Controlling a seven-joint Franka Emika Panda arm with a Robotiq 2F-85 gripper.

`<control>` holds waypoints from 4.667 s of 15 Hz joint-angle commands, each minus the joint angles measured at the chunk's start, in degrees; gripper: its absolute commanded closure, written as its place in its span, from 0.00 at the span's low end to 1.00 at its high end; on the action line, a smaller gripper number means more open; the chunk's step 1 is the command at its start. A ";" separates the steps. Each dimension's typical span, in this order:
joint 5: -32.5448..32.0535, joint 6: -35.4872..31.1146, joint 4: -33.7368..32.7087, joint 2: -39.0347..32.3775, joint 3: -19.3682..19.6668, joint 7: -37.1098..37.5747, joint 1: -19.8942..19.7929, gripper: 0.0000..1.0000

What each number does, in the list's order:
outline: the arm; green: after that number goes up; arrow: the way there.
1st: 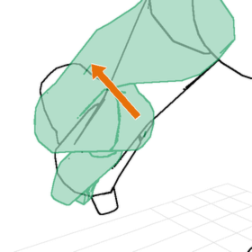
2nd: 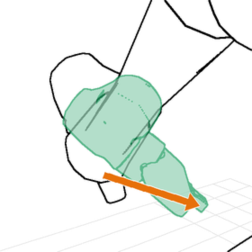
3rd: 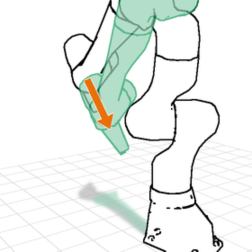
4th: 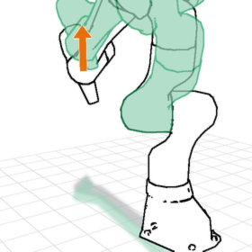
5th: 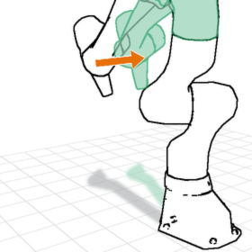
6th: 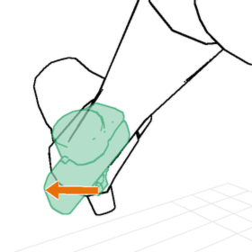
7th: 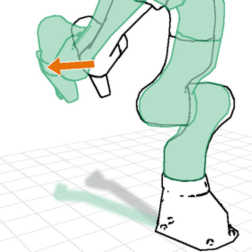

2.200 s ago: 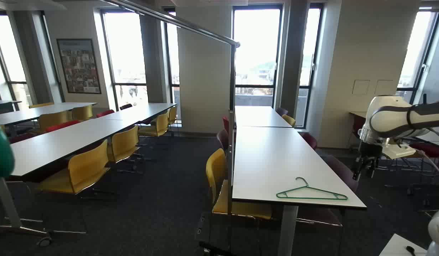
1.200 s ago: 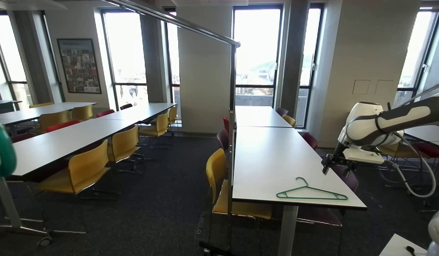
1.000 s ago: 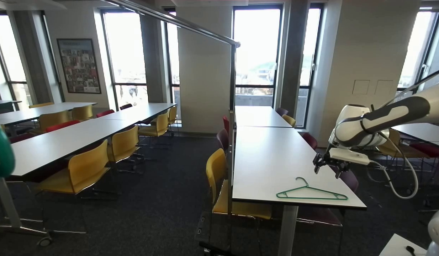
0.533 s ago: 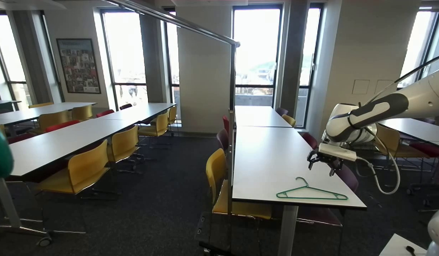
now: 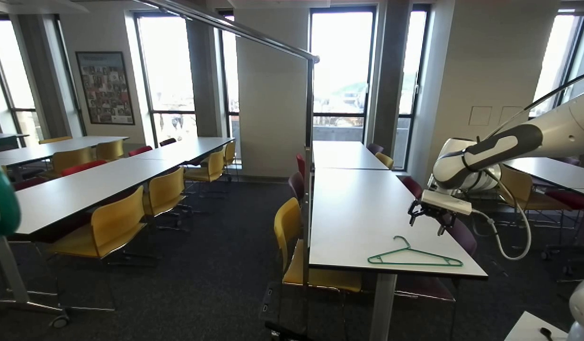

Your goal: Put the hanger from the table on the rail.

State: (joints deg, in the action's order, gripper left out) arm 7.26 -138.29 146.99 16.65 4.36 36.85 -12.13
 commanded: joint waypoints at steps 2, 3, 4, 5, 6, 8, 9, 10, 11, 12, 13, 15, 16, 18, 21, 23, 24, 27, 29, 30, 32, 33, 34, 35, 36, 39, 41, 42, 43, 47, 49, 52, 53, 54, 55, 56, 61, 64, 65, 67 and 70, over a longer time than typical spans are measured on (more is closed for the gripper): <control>3.89 1.44 -6.17 -8.12 1.37 8.31 -0.98 0.00; 4.41 1.59 -7.37 -10.01 2.16 9.75 -1.15 0.00; 5.07 1.03 -8.48 -12.00 3.10 11.06 -1.33 0.00; 5.58 0.15 -9.71 -14.21 4.05 12.54 -1.53 0.00; 6.14 -0.46 -10.82 -16.15 4.85 14.15 -1.65 0.00; 8.28 -1.62 -13.41 -20.03 6.55 16.91 -1.68 0.00; 9.72 -1.95 -14.85 -21.86 7.24 18.30 -1.71 0.00; 11.32 -1.95 -16.19 -23.35 7.80 19.84 -1.58 0.00; 13.07 -1.47 -17.33 -24.43 8.11 21.44 -1.40 0.00; 14.87 -0.54 -17.99 -24.84 8.25 23.21 -1.20 0.00; 12.09 -1.46 -15.25 -23.21 8.45 20.03 -0.95 0.00; 13.56 -1.44 -16.81 -24.84 8.46 21.81 -0.90 0.00; 13.76 -1.43 -17.10 -25.15 8.46 22.16 -0.87 0.00; 13.84 -1.43 -17.20 -25.18 8.45 22.44 -0.86 0.00; 14.23 -1.48 -18.15 -26.74 8.79 28.47 -0.49 0.00; 14.68 -4.41 -18.13 -28.93 8.87 35.67 0.07 0.00; 14.90 -5.88 -17.98 -29.86 8.82 38.64 0.30 0.00; 14.79 -15.44 -17.09 -33.21 8.88 46.65 1.69 0.00; 13.09 -19.94 -17.83 -36.33 9.56 50.66 2.82 0.00; 12.55 -21.18 -18.13 -37.67 9.75 51.74 3.28 0.00; 12.74 -21.43 -19.09 -40.09 9.30 51.81 3.58 0.00; 12.94 -20.47 -19.60 -41.16 9.00 51.74 3.62 0.00; 12.86 -20.50 -19.99 -42.14 9.02 51.67 3.85 0.00; 12.84 -20.45 -20.40 -43.04 9.00 51.40 3.99 0.00; 12.80 -20.25 -20.76 -43.70 9.05 51.32 4.16 0.00; 12.68 -20.00 -21.76 -45.40 9.29 51.18 4.52 0.00; 12.62 -19.90 -22.42 -46.43 9.40 51.18 4.61 0.00; 12.51 -19.87 -22.69 -46.92 9.57 51.34 4.73 0.00; 12.42 -19.81 -22.87 -47.32 9.63 51.18 4.71 0.00; 11.70 -19.48 -23.30 -48.59 10.37 51.02 4.93 0.31; 11.51 -19.32 -23.32 -48.86 10.58 50.97 4.93 0.44; 11.48 -19.05 -23.52 -49.15 10.73 50.87 4.77 0.68; 11.47 -19.09 -23.61 -49.08 10.82 50.95 4.80 0.76; 11.51 -18.80 -23.77 -49.07 10.79 50.86 4.67 0.84; 11.50 -18.78 -23.82 -49.03 10.90 50.96 4.71 0.92; 11.53 -18.66 -23.91 -49.04 10.87 50.87 4.62 0.99; 11.47 -18.11 -24.03 -48.84 11.07 50.80 4.48 0.98; 11.28 -18.54 -23.74 -48.67 11.44 50.97 4.71 0.98; 11.05 -18.85 -23.53 -48.66 11.82 51.32 5.04 0.98; 10.71 -19.57 -23.09 -48.63 12.46 51.84 5.57 0.98; 10.05 -20.76 -21.82 -47.98 13.93 52.82 7.07 0.98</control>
State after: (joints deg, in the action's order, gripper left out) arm 19.23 -158.45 123.82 -32.38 16.14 87.18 -7.17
